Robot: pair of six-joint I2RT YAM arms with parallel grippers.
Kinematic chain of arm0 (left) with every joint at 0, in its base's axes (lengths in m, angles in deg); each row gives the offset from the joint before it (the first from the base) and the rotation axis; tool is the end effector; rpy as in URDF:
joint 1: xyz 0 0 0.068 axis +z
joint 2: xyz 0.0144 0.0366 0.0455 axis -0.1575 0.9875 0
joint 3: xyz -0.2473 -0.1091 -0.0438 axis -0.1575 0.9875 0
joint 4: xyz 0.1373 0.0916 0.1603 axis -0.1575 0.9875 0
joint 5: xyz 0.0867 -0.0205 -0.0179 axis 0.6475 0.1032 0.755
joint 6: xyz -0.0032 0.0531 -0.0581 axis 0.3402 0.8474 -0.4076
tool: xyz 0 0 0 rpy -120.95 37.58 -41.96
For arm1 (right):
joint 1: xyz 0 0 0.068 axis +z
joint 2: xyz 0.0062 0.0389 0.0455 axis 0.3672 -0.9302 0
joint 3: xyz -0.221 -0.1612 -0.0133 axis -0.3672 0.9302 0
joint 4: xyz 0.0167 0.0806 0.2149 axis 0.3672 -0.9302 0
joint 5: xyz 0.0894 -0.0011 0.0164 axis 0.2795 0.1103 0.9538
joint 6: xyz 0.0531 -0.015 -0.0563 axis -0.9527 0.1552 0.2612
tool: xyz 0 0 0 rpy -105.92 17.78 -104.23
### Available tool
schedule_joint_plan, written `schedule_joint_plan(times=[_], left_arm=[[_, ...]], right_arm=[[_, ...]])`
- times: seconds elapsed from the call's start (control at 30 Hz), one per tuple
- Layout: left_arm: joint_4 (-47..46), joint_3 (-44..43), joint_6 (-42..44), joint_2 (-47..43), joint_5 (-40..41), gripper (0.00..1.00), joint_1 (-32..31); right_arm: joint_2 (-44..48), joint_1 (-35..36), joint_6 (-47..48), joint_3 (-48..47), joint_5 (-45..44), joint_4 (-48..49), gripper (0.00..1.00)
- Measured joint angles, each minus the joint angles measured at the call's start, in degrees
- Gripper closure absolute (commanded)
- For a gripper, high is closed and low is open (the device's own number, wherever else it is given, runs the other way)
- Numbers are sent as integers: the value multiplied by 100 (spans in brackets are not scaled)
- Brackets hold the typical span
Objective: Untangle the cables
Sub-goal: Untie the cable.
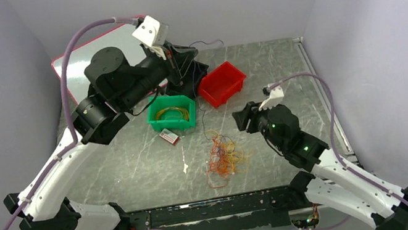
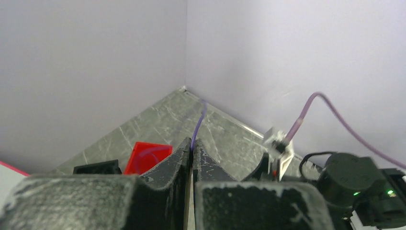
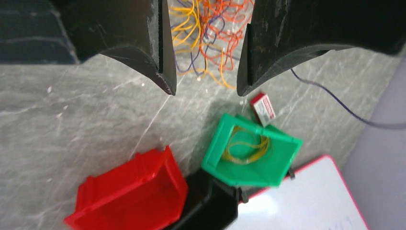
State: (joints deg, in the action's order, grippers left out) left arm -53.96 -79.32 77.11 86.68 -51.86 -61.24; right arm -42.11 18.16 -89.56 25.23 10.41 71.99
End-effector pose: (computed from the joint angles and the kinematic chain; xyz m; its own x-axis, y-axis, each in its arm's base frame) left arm 0.1661 -0.2145 0.5256 -0.0121 -0.1325 -0.9911 0.7953 0.5995 -0.0899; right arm 0.1410 0.0882 0.2917 -0.3135 0.2941 -0.9029 -0.2408 0.8951 0.3752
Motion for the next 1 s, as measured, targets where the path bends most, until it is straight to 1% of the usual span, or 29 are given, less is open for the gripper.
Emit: schedule_joint_plan(times=[0.17, 0.33, 0.43, 0.57, 0.83, 1.0], left_arm=[[57, -334, 37, 57, -9, 93, 0], [177, -568, 59, 164, -66, 93, 0], [249, -782, 101, 278, -129, 93, 0], [321, -1021, 149, 348, -195, 93, 0], [407, -1482, 243, 455, -317, 93, 0], [461, -1840, 345, 627, -317, 93, 0]], right_arm=[[-273, 0, -31, 494, 887, 396, 43], [-994, 2, -48, 734, 1882, 1106, 43], [-1360, 2, -87, 737, 2114, 1425, 44], [-1867, 2, -175, 737, 2157, 1803, 47], [-2859, 9, -339, 807, 2129, 2170, 48], [-2907, 13, -387, 1115, 2059, 2240, 48]])
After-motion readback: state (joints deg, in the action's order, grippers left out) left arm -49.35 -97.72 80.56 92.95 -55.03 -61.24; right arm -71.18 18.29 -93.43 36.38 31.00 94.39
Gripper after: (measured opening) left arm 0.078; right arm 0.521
